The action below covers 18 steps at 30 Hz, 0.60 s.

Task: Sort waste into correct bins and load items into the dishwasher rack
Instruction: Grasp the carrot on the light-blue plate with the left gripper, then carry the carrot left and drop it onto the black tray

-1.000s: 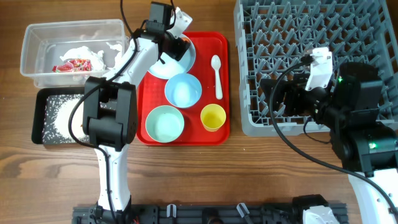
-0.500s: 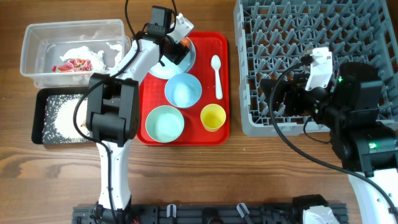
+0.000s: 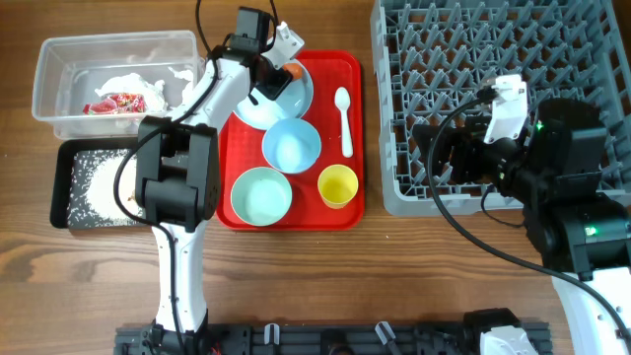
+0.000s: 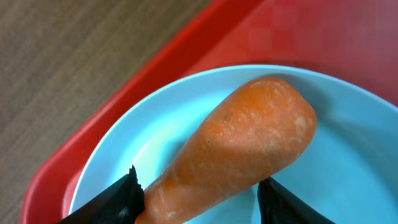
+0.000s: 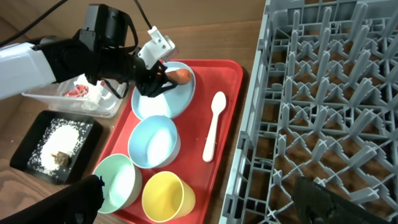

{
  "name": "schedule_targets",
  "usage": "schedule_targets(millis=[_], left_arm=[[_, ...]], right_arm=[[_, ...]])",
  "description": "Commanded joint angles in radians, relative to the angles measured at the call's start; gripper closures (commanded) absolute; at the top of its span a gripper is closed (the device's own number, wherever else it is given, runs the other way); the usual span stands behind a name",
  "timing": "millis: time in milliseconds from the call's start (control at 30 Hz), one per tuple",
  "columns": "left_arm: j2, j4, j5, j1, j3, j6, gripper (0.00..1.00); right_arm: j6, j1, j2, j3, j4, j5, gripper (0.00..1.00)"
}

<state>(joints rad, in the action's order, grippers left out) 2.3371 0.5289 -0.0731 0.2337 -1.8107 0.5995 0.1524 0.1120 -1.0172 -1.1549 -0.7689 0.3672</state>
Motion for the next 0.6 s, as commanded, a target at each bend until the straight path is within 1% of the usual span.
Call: schedule_targets(millis=[0,133,200,233,267,333,367,433,500,567], left_arm=[[0.031,0.113,-0.016,0.003,0.027,-0.007,0.39],[0.031,0.194,-0.016,0.005,0.027,-0.065,0.34],[0.031,0.211,-0.016,0.005,0.027,-0.065,0.36],[0.031,0.209,-0.016,0.005,0.027,-0.065,0.41],[0.031,0.204,-0.016,0.004,0.027,-0.065,0.49],[0.031,0.192,-0.014,0.004,0.027,-0.064,0.73],[0.031,0.181,-0.012,0.005,0.027,-0.064,0.75],[0.029,0.155,-0.006,0.005,0.026,-0.065,0.76],[0.013,0.144,0.014,0.005,0.023,-0.066,0.82],[-0.013,0.144,0.048,0.005,0.005,-0.129,0.87]], right_arm=[[-0.021,-0.005,0.002,-0.023,0.007,0.016,0.00],[-0.020,-0.005,0.002,-0.023,0.012,0.016,0.00],[-0.019,-0.005,0.002,-0.023,0.018,0.016,0.00],[-0.019,-0.005,0.002,-0.023,0.020,0.016,0.00],[-0.019,-0.005,0.002,-0.023,0.021,0.016,0.00],[-0.019,-0.005,0.002,-0.023,0.020,0.016,0.00],[-0.019,-0.005,0.002,-0.023,0.020,0.016,0.00],[-0.019,-0.005,0.002,-0.023,0.020,0.016,0.00],[-0.019,-0.005,0.002,-0.023,0.020,0.016,0.00],[-0.019,-0.005,0.002,-0.023,0.021,0.016,0.00]])
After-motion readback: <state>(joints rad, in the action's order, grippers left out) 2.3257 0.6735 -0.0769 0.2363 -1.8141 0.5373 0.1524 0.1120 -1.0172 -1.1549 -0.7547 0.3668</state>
